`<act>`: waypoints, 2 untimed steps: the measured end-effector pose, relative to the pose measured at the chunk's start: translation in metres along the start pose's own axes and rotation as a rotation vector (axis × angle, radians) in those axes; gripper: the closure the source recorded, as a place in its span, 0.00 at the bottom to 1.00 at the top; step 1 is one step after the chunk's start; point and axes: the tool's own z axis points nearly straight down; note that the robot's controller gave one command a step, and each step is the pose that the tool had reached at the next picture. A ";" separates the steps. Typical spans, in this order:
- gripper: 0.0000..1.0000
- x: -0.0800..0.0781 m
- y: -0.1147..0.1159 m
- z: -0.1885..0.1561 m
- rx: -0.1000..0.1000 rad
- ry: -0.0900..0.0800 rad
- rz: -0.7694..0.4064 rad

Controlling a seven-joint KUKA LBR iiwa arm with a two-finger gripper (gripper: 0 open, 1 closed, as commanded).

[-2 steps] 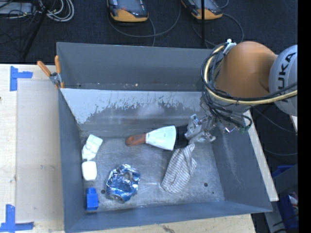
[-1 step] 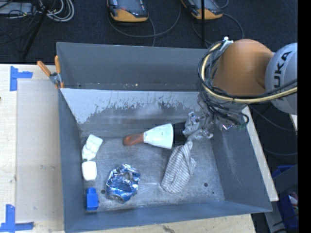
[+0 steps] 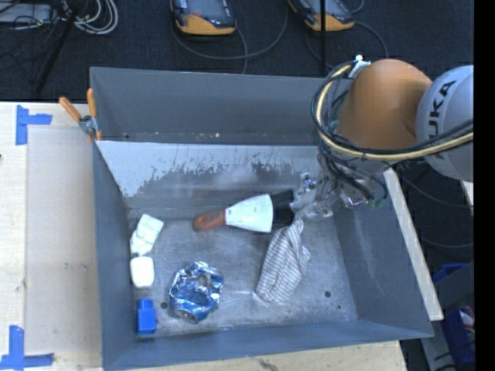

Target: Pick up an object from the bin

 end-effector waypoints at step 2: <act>1.00 -0.009 0.010 0.023 0.000 0.000 -0.163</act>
Offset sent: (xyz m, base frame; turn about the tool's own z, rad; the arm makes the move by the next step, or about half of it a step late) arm 0.0139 0.0260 -0.0258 -0.0600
